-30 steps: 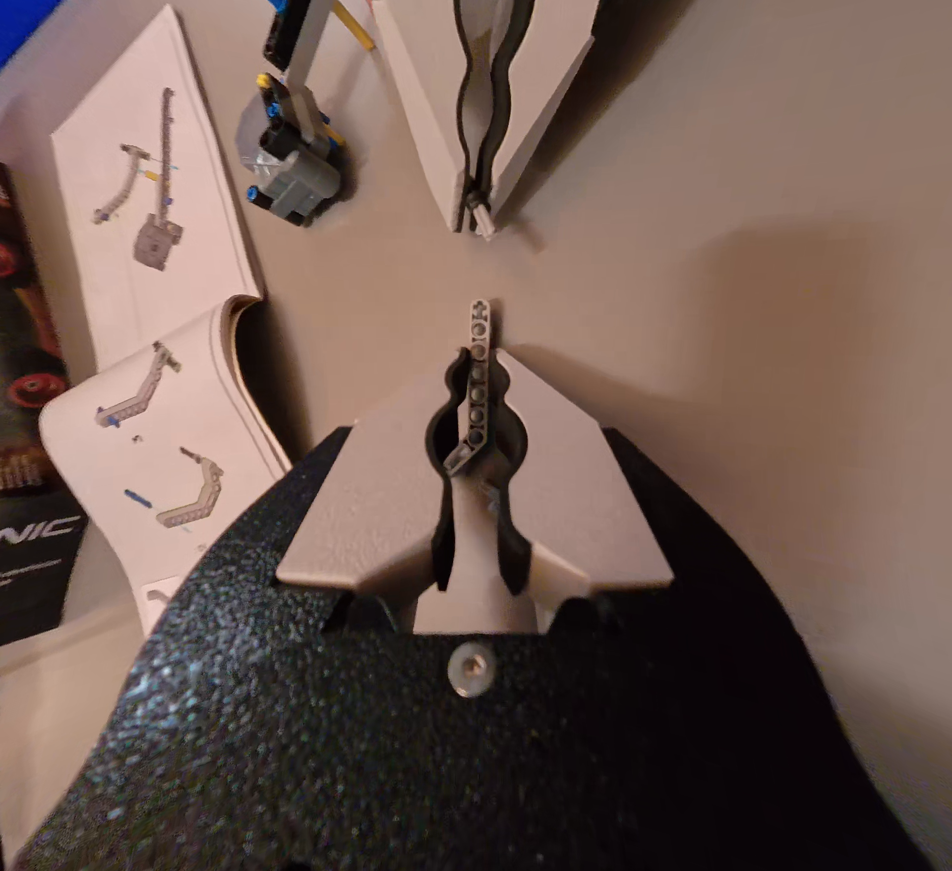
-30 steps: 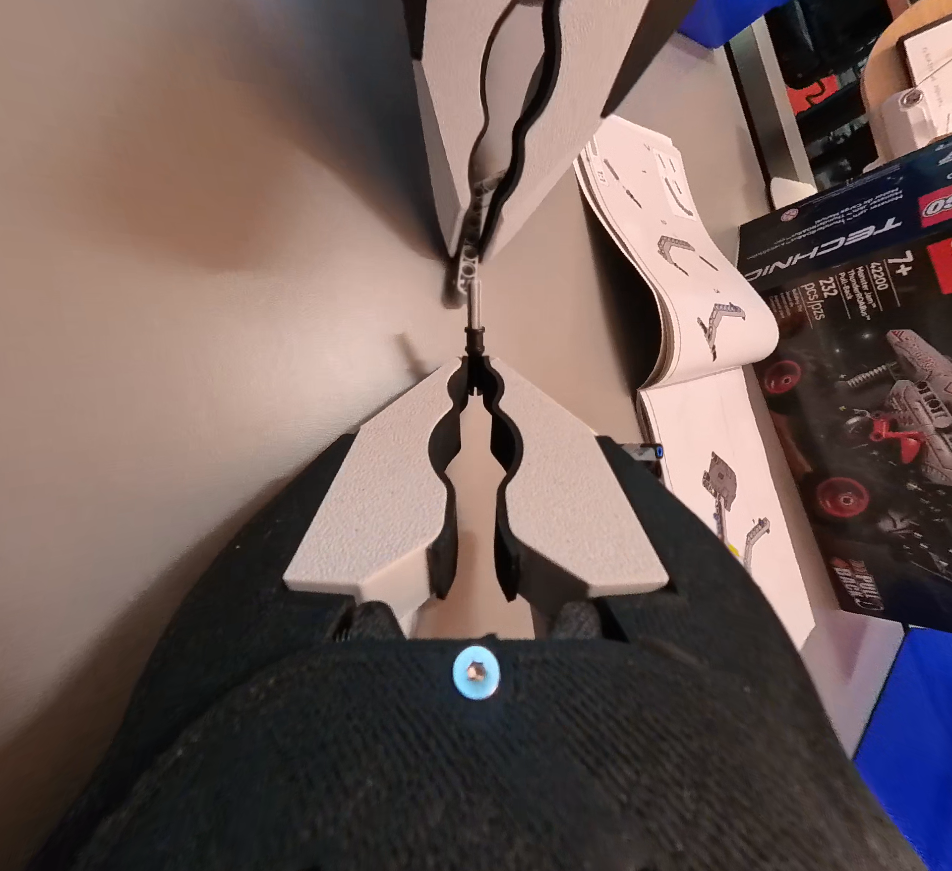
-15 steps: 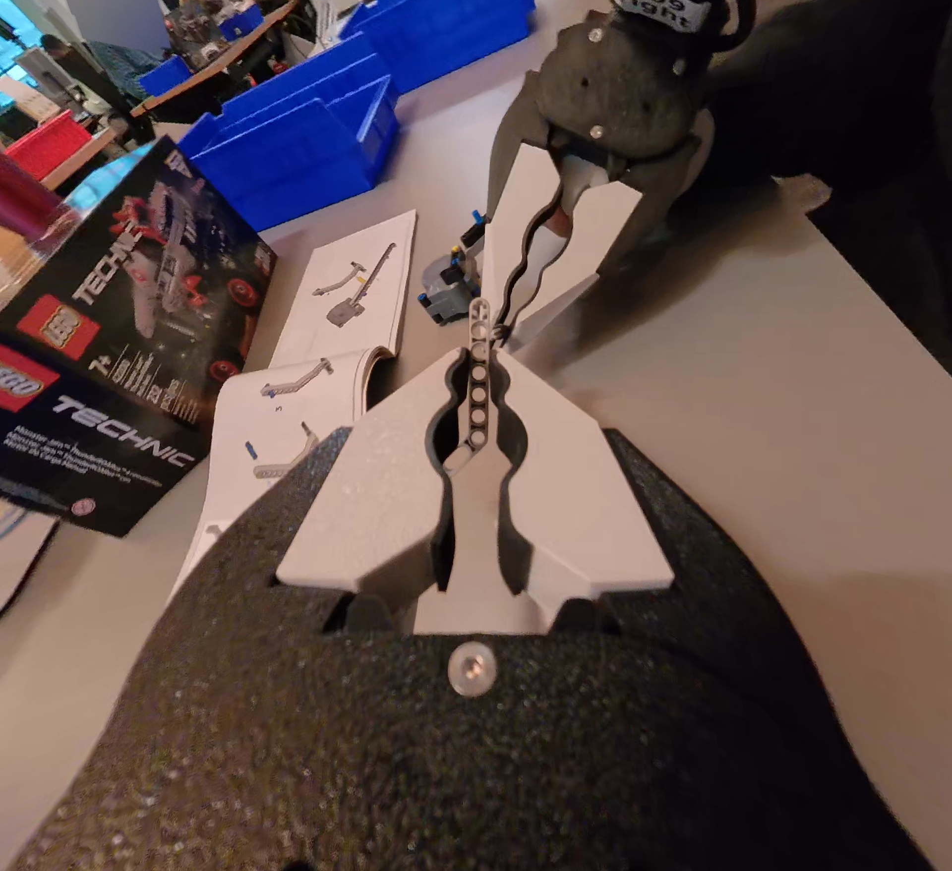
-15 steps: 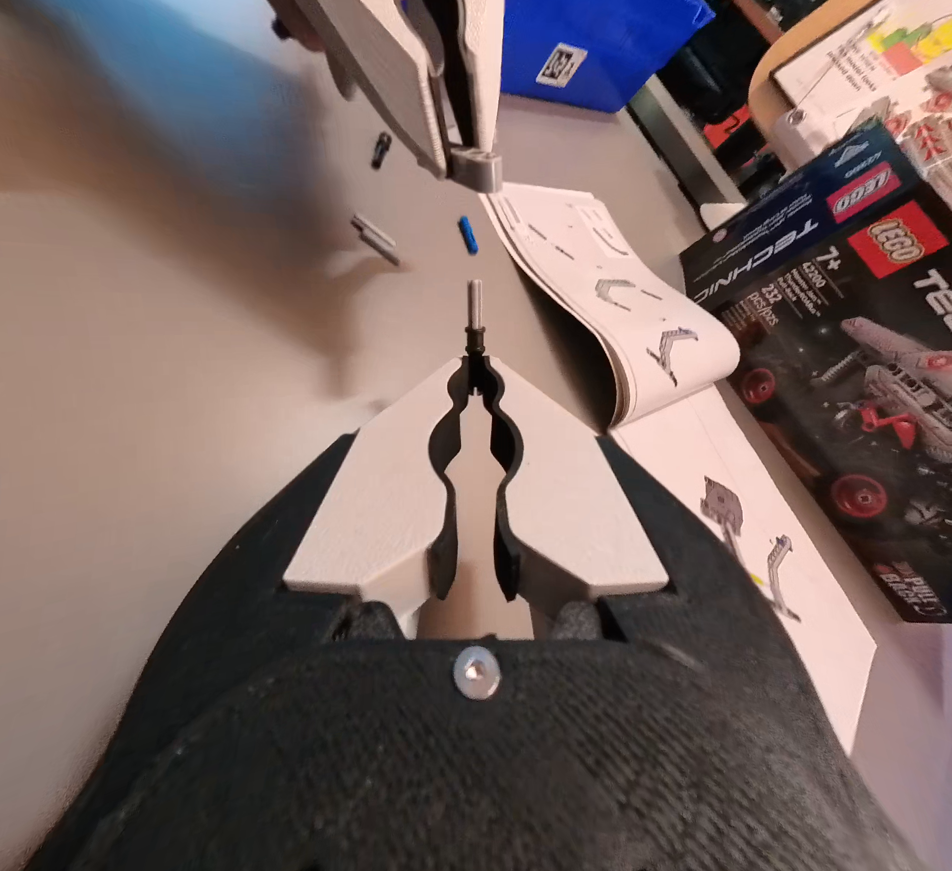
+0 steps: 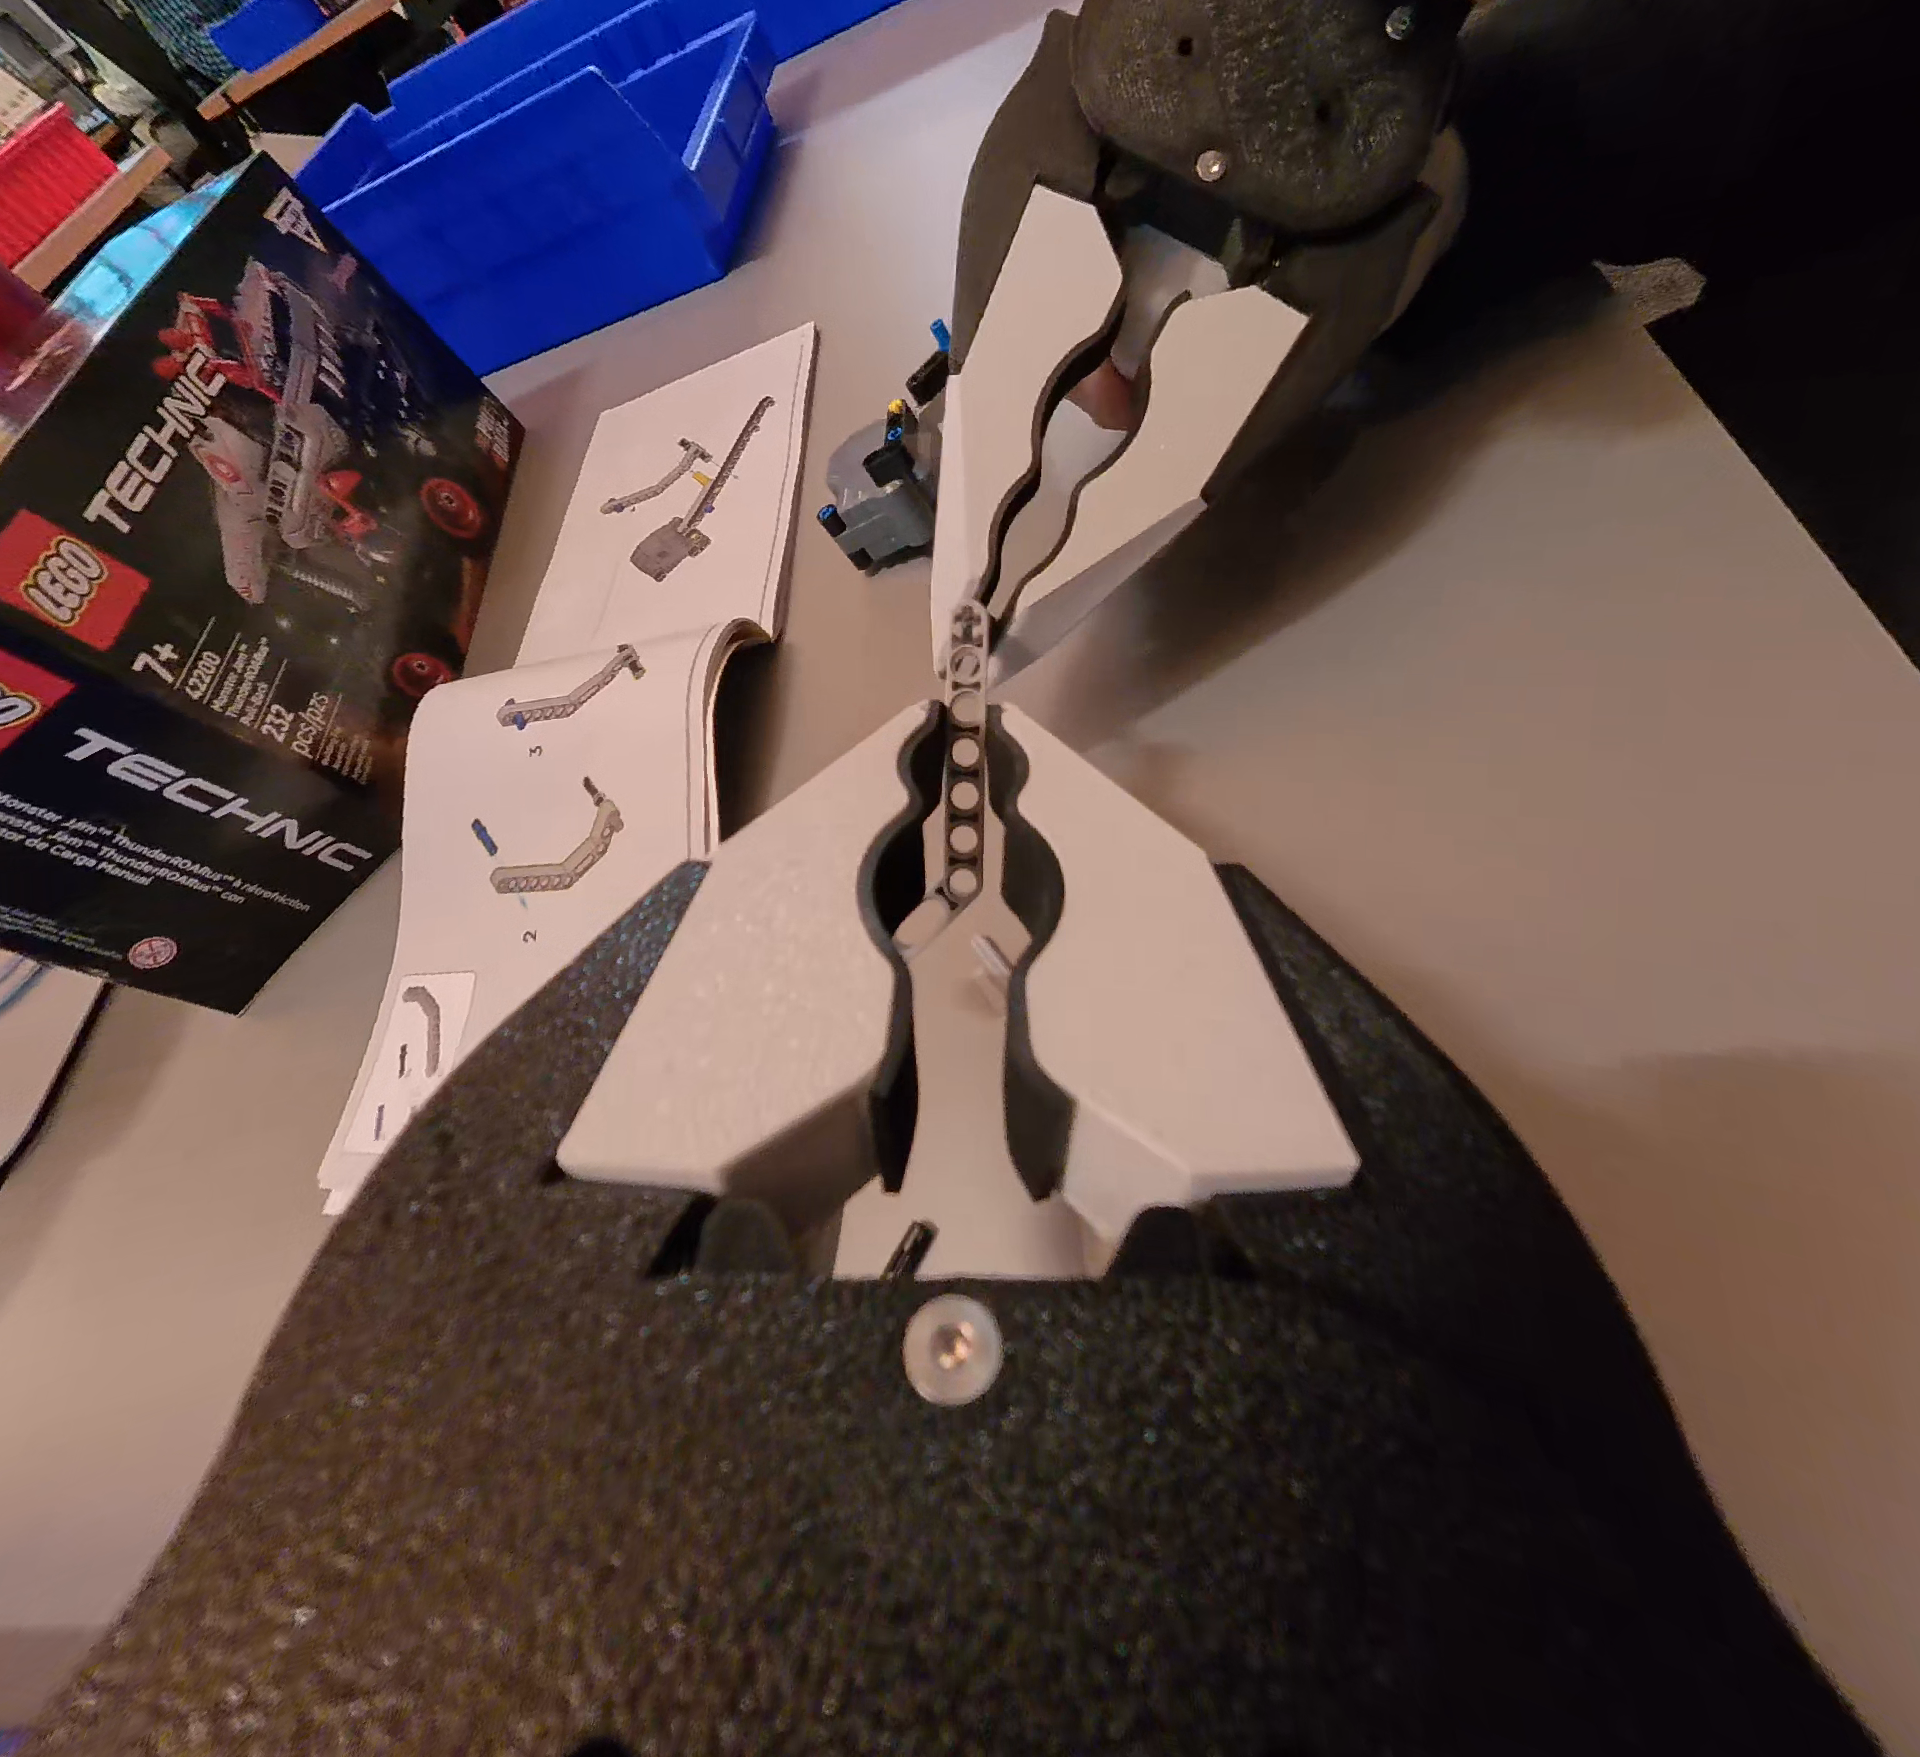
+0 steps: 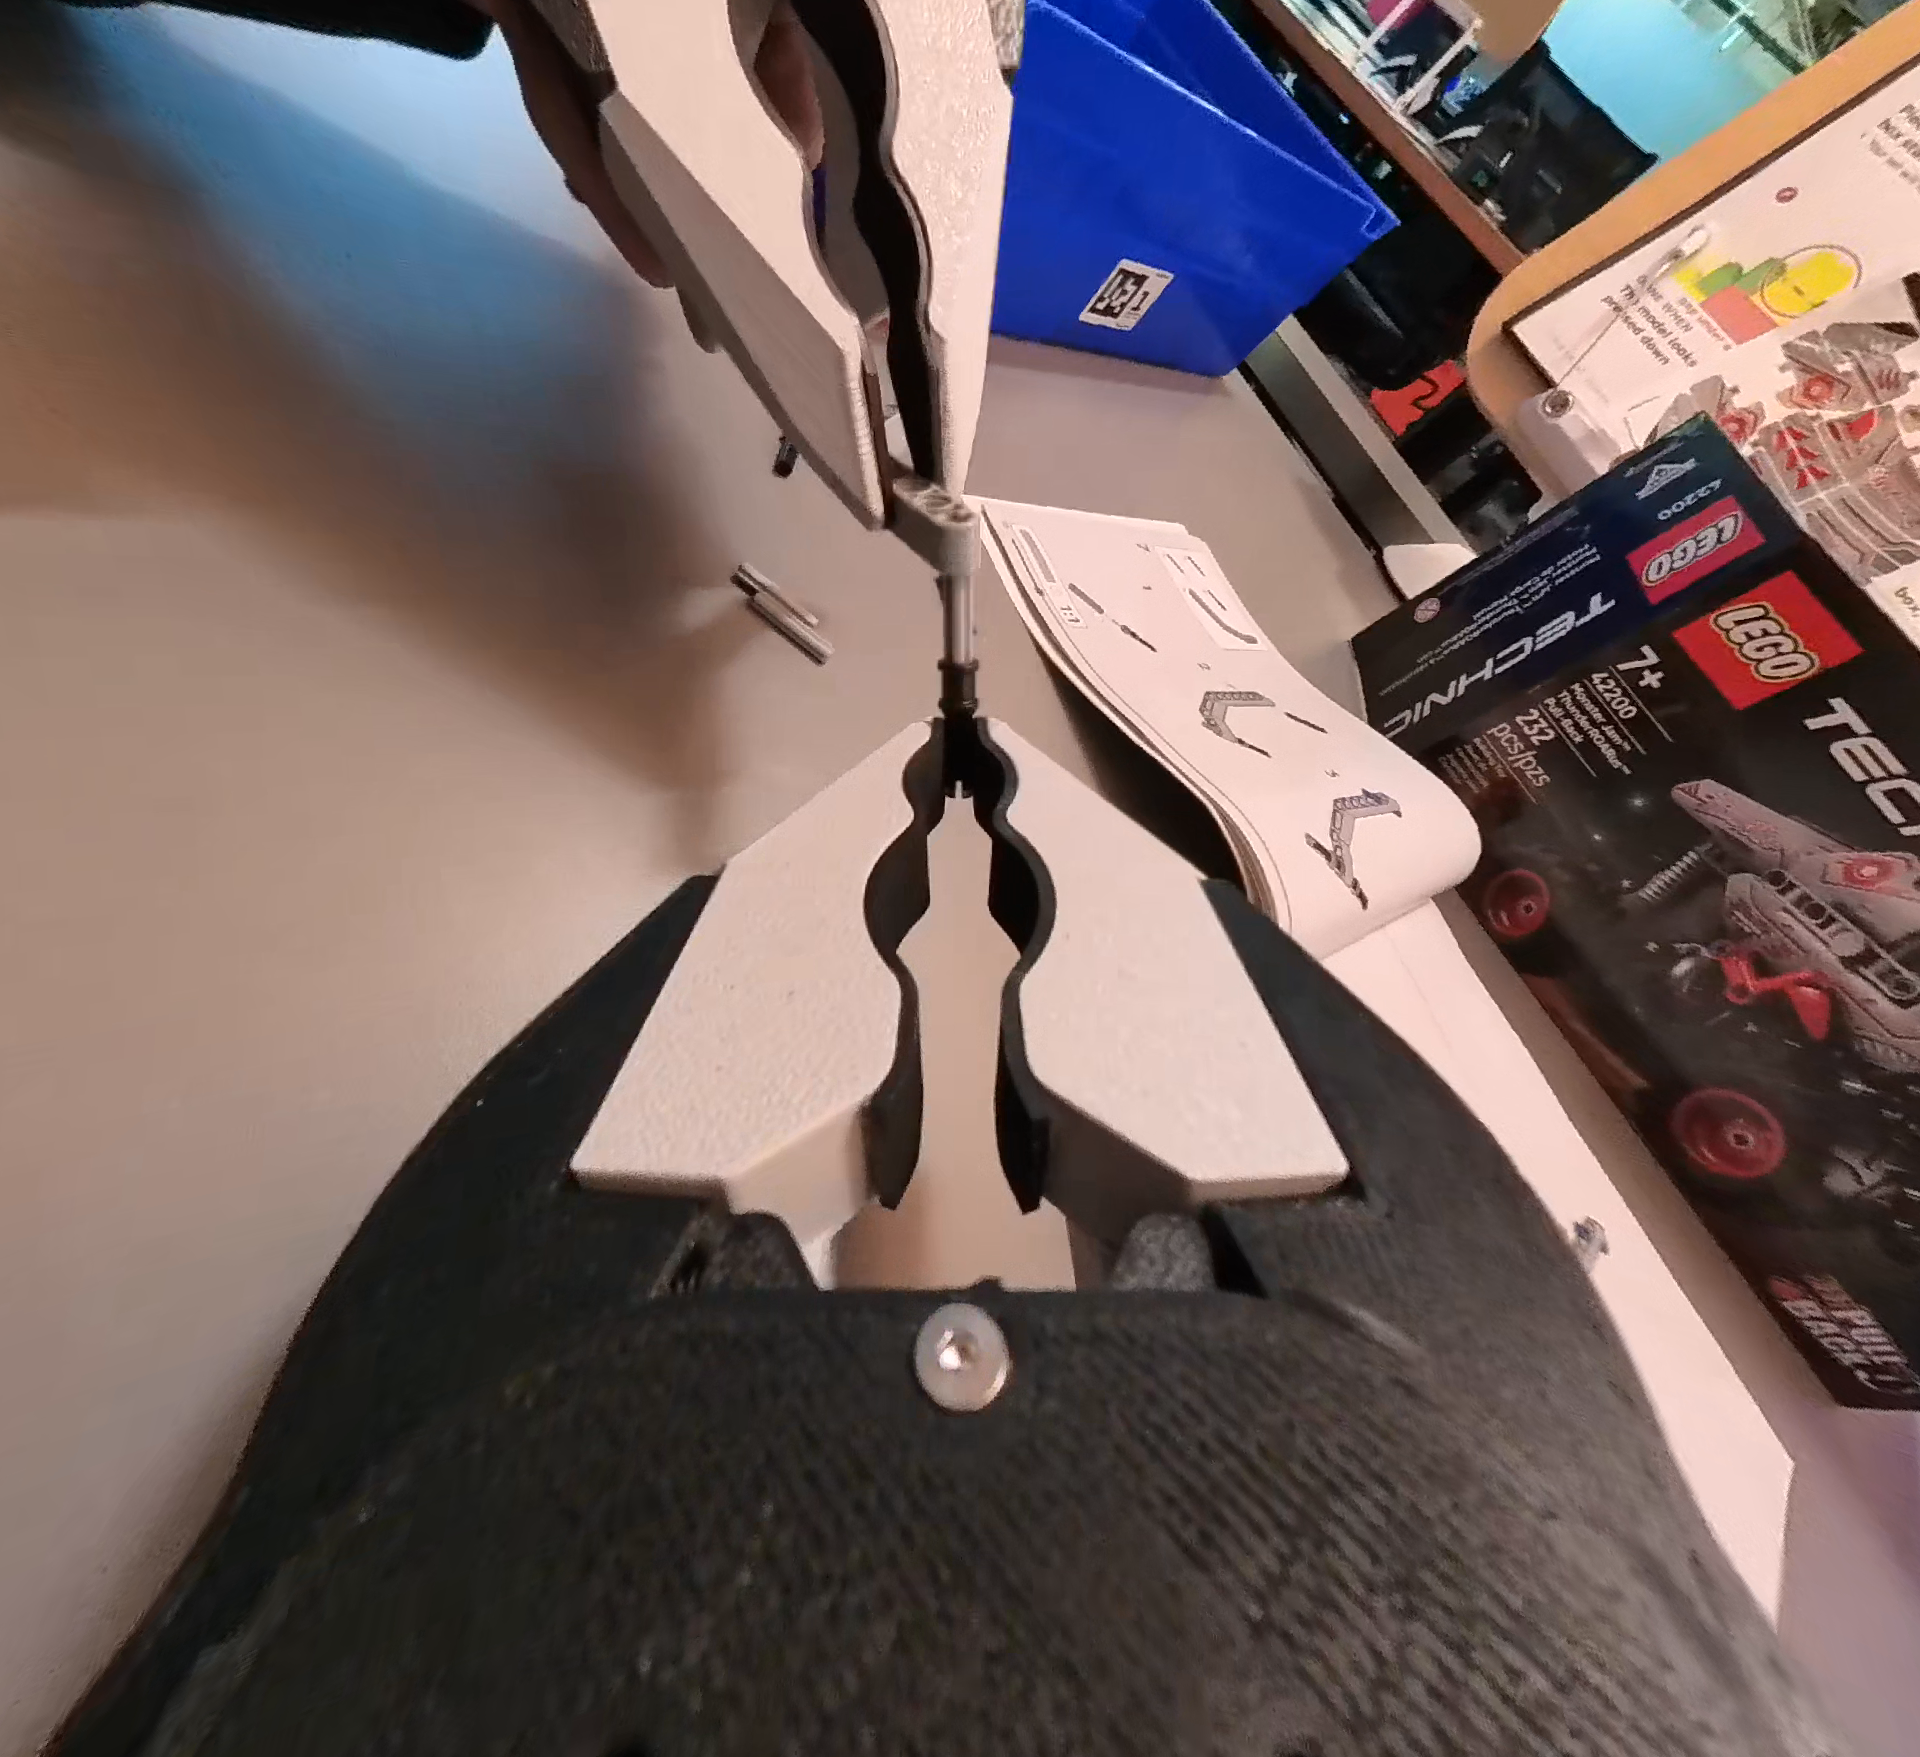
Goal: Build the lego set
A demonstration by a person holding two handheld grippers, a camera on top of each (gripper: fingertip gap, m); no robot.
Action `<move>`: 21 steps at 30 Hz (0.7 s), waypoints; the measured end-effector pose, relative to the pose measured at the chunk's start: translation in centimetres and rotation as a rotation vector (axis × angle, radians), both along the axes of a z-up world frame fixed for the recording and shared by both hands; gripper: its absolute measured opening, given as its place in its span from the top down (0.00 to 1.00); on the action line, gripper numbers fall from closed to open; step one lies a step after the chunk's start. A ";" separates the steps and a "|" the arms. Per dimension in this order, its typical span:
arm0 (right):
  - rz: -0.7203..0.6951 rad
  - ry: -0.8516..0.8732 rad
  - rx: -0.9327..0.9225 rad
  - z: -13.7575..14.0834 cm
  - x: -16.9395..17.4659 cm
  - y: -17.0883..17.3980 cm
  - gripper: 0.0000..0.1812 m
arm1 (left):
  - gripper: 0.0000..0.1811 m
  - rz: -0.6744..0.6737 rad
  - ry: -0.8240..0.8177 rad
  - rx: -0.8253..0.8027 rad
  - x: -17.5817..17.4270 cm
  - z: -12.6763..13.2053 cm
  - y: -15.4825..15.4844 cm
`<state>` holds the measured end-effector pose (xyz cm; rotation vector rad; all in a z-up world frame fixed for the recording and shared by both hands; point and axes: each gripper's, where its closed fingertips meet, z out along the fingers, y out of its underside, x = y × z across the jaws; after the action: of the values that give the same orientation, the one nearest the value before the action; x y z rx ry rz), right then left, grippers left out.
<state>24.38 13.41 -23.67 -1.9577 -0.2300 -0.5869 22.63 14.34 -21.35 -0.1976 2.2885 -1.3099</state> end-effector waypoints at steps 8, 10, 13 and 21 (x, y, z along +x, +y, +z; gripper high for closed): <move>0.031 0.028 -0.001 0.1 -0.5 -0.3 1.00 | 0.97 -0.028 0.044 -0.039 -0.4 0.0 -0.3; 0.046 0.041 0.007 0.3 -0.7 -0.5 1.00 | 0.97 -0.031 0.053 -0.052 -0.5 0.0 -0.4; 0.058 0.033 -0.010 0.2 -0.9 -0.8 1.00 | 0.97 -0.032 0.084 -0.061 -0.6 -0.2 -0.4; 0.111 0.004 -0.098 -1.0 -1.6 -1.2 1.00 | 0.97 -0.046 0.132 -0.024 -1.0 -1.6 -0.7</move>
<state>22.78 12.20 -24.63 -2.0260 -0.3680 -0.5072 21.61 13.64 -22.99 -0.2483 2.4006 -1.3858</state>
